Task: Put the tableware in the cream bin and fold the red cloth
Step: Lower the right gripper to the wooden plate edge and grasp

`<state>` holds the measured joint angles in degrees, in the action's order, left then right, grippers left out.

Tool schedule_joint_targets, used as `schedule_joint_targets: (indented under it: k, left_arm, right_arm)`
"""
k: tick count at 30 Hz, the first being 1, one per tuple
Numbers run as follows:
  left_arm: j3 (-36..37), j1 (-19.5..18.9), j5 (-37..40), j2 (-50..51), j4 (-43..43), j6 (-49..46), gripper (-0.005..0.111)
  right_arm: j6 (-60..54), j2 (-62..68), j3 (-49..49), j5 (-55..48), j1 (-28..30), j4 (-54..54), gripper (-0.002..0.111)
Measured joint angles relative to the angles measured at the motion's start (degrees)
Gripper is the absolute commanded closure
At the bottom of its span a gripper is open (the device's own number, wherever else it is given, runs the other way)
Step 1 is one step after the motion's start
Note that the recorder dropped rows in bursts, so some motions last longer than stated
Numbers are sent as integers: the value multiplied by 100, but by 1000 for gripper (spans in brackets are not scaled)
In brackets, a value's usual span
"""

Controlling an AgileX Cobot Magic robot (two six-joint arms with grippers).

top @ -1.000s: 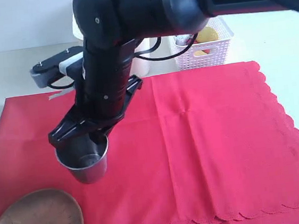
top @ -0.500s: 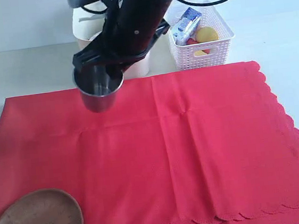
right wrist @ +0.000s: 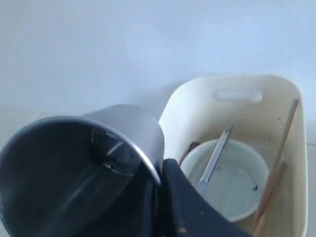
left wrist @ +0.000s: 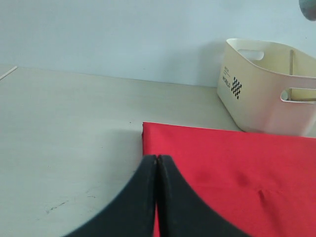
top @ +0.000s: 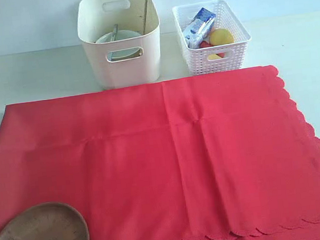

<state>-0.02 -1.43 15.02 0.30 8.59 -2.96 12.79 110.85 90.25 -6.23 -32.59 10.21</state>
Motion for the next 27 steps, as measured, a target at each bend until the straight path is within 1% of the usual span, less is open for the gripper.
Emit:
schedule_joint_targets:
  k: [3,5,8,11,14,15,18,20,22,27]
  left_arm:
    - [0,0,0,0,0,0,104]
    - [0,0,0,0,0,0,104]
    - [0,0,0,0,0,0,104]
    - [0,0,0,0,0,0,104]
    - [0,0,0,0,0,0,104]
    - [0,0,0,0,0,0,104]
    - [0,0,0,0,0,0,104]
    - [0,0,0,0,0,0,104]
    - [0,0,0,0,0,0,104]
    - [0,0,0,0,0,0,104]
  right_arm:
    - [443,276,0,514,109,12,108]
    - [671,496,0,623,159,34,107]
    - [941,765,0,623,170,116,99]
    - [1136,965,95,564,170,180,86]
    - [1204,1021,178,477,170,190,71]
    - [1215,1021,192,477,170,190,64]
    - [1224,1021,227,469,170,203,50]
    - [1224,1010,241,395,170,203,44]
    - [1224,950,241,181,170,203,42]
    - [1148,573,241,-835,170,203,46]
